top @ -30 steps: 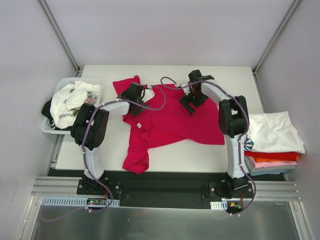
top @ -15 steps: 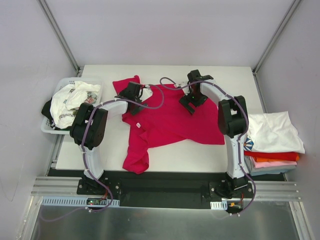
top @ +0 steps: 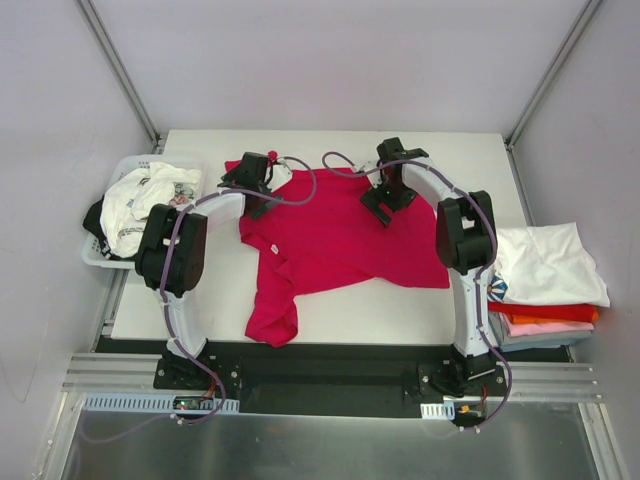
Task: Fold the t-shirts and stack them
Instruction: Flatten out the tshirt
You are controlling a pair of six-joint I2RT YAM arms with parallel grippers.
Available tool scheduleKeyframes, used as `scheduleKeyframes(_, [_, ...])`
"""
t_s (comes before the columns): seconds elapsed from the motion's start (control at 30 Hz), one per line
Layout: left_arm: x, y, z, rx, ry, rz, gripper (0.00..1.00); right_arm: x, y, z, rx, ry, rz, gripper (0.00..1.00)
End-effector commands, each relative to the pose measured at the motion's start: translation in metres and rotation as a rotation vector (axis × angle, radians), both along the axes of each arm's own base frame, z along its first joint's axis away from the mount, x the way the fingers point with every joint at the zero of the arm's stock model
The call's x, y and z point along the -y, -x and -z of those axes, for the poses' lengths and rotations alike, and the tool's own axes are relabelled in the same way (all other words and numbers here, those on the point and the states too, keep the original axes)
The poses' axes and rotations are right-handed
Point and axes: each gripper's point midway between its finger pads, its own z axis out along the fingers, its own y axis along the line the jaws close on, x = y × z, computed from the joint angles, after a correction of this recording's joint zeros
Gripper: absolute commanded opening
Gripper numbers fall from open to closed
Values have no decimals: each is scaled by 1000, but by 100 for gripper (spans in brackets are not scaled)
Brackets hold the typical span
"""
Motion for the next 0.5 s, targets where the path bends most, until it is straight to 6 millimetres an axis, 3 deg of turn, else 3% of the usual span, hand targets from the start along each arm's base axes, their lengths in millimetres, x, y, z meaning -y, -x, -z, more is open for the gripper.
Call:
scheduleKeyframes(0.0, [-10,-10,-14,26,-30,-13,99,11,-6,0,6,30,33,100])
scheduleKeyframes(0.23, [-2,2,-4,-2,25,-6,99,9,-5,0,0,15,29,100])
scheduleKeyframes(0.37, [5,21,14,-63,70,4,99,9,-5,-1,2,10,28,100])
scheduleKeyframes(0.47, [21,43,24,-136,151,28,90,8,-5,0,0,6,27,100])
